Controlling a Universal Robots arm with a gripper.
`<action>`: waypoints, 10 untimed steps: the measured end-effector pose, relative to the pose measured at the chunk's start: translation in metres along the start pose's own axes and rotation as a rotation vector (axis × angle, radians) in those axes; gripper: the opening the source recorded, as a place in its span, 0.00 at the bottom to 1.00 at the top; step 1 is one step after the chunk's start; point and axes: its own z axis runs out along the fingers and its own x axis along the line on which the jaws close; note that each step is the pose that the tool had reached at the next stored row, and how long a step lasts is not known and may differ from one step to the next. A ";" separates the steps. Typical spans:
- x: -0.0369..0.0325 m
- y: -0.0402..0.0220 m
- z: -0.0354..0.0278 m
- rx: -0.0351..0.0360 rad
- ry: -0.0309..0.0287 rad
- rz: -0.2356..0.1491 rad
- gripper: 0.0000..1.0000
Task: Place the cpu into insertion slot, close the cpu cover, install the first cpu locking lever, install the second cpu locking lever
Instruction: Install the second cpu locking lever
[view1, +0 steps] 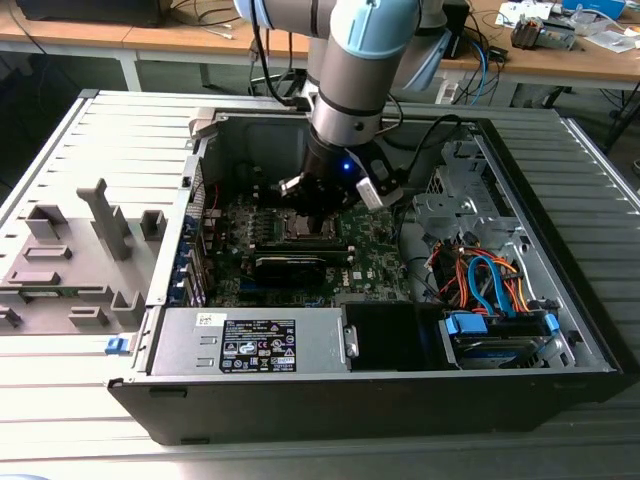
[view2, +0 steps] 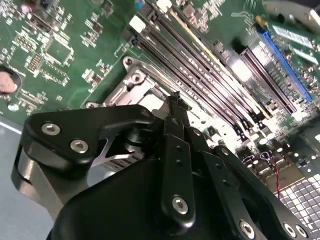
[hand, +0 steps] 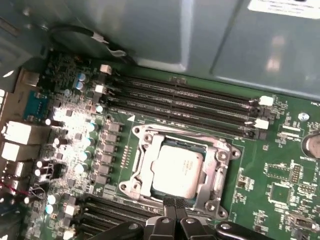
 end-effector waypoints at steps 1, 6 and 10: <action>-0.0016 0.0002 -0.0009 0.0027 0.0026 0.000 0.11; -0.0031 0.0072 -0.0046 0.0097 0.0044 0.003 0.11; -0.0025 0.0082 -0.0120 0.0095 0.0042 0.004 0.11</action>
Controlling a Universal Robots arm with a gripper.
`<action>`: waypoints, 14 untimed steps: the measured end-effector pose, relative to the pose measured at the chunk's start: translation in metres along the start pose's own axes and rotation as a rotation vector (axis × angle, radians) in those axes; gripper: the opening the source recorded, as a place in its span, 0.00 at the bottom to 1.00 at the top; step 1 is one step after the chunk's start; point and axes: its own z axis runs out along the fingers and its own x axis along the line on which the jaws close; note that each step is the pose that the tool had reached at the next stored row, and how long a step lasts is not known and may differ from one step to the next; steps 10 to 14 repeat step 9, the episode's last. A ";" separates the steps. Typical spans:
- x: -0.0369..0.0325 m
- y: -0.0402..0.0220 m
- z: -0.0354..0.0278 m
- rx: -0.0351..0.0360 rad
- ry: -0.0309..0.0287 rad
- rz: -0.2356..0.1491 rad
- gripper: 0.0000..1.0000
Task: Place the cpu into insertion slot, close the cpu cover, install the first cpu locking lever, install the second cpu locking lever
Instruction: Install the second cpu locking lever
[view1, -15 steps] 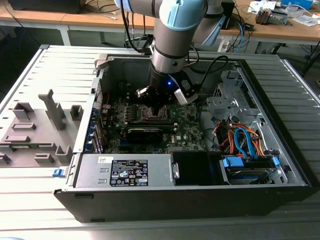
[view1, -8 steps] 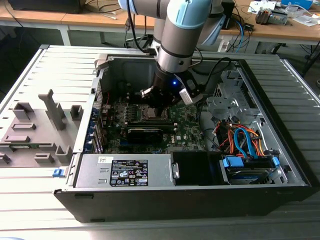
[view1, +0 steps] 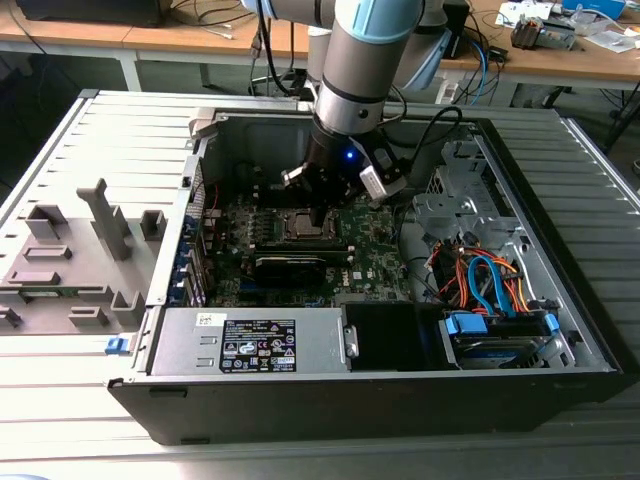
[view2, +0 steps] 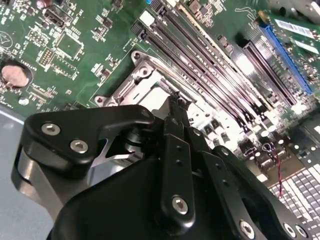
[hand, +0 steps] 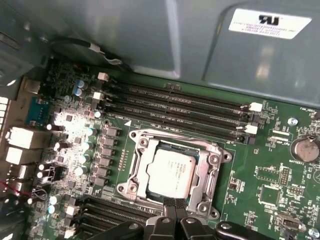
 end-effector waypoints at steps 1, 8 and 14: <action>0.0002 0.0001 -0.0017 0.0001 0.0001 0.000 0.11; 0.0014 0.0005 -0.0118 0.0006 0.0002 0.000 0.11; 0.0014 0.0005 -0.0118 0.0007 0.0002 0.000 0.11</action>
